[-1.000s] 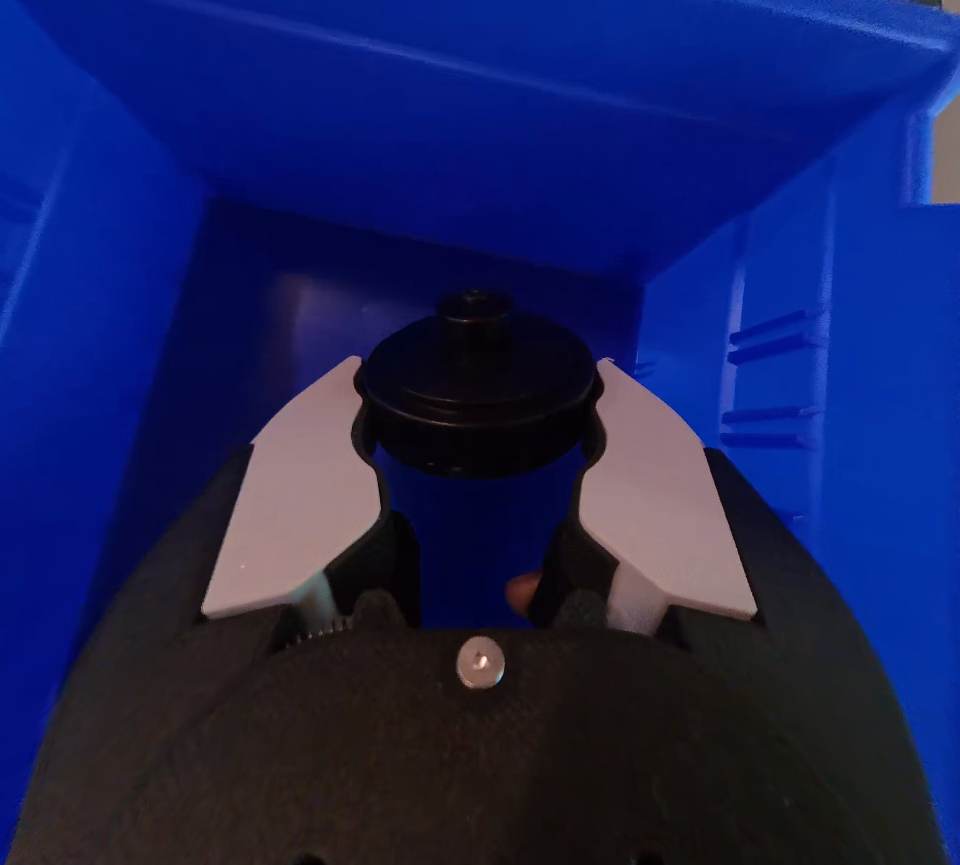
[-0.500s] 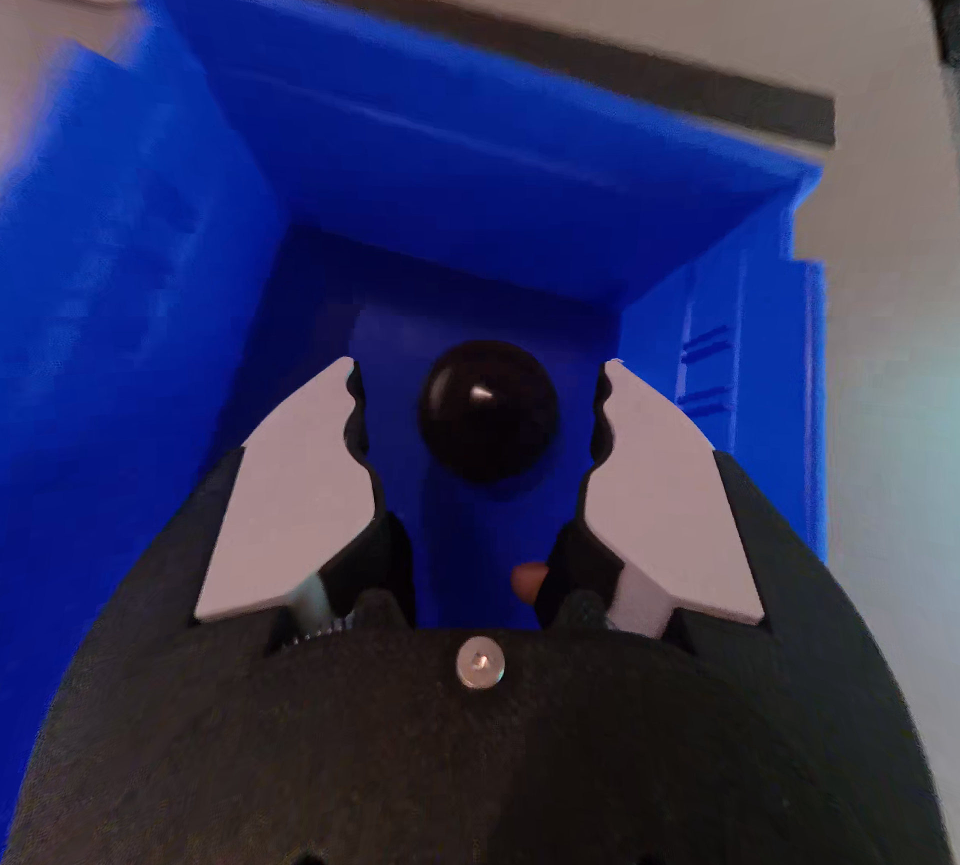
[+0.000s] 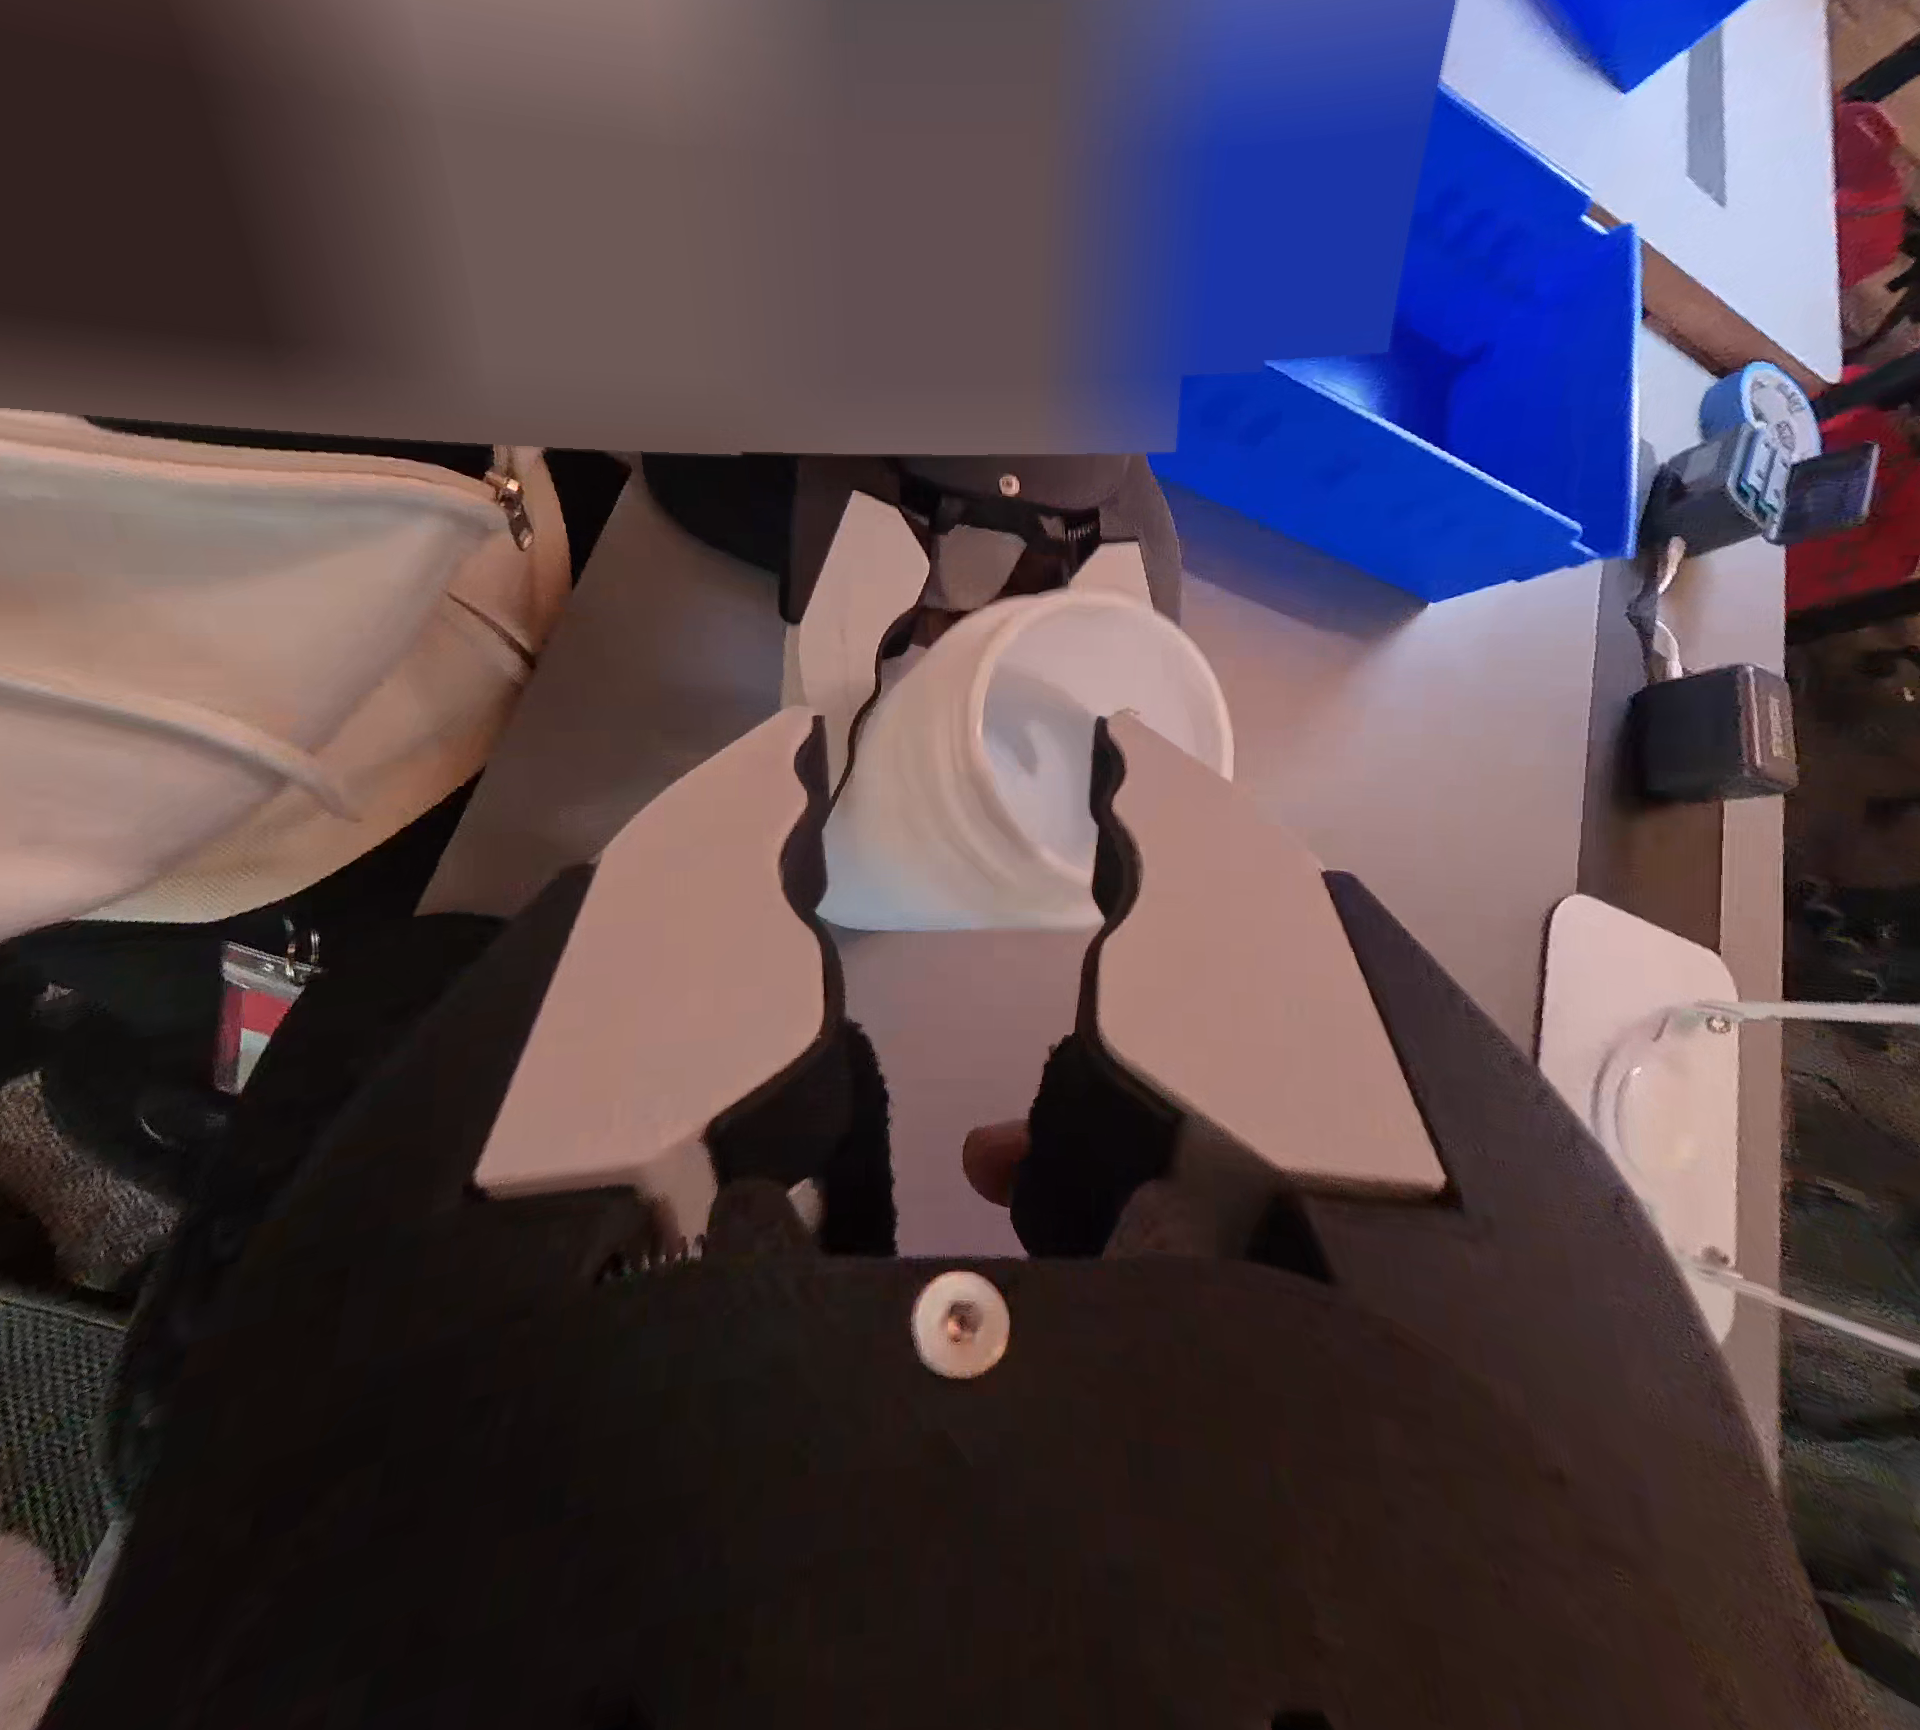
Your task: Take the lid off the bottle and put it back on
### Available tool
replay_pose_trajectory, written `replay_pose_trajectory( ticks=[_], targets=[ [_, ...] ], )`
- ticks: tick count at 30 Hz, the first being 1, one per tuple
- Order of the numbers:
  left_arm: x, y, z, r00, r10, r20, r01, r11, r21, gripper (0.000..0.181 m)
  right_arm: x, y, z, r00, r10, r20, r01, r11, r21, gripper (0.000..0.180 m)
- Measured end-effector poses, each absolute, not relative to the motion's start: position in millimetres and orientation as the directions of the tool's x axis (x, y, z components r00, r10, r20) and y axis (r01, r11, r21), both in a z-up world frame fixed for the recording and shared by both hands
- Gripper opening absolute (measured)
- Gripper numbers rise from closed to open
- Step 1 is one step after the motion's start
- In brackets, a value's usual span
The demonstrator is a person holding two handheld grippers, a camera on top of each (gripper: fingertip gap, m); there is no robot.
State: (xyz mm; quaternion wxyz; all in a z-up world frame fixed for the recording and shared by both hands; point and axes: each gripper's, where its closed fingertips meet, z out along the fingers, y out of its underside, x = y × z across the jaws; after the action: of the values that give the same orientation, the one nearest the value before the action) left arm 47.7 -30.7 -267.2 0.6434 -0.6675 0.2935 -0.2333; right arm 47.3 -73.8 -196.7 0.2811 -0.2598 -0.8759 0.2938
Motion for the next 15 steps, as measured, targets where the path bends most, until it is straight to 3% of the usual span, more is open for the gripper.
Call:
replay_pose_trajectory(
  ticks=[3,5,10,15],
  targets=[
    [47.3,-30.9,-267.3,0.720,-0.691,-0.067,-0.094,-0.001,-0.996,0.087,39.5,-74.4,-211.5,-0.746,0.601,0.287,0.386,0.741,-0.549,0.040],
    [47.1,-32.3,-266.8,0.714,-0.696,-0.076,-0.097,0.010,-0.995,0.087,44.1,-75.3,-228.0,-0.797,0.554,0.241,0.414,0.792,-0.449,0.018],
    [30.1,-34.0,-253.9,0.737,-0.666,-0.117,-0.072,0.095,-0.993,0.086,52.9,-75.7,-226.2,-0.795,0.523,0.307,0.376,0.822,-0.428,0.009],
    [-21.9,-22.0,-226.4,0.874,-0.486,-0.006,0.090,0.175,-0.980,0.080,77.0,-45.7,-181.7,-0.535,0.621,0.573,0.390,0.783,-0.484,0.008]
  ],
)
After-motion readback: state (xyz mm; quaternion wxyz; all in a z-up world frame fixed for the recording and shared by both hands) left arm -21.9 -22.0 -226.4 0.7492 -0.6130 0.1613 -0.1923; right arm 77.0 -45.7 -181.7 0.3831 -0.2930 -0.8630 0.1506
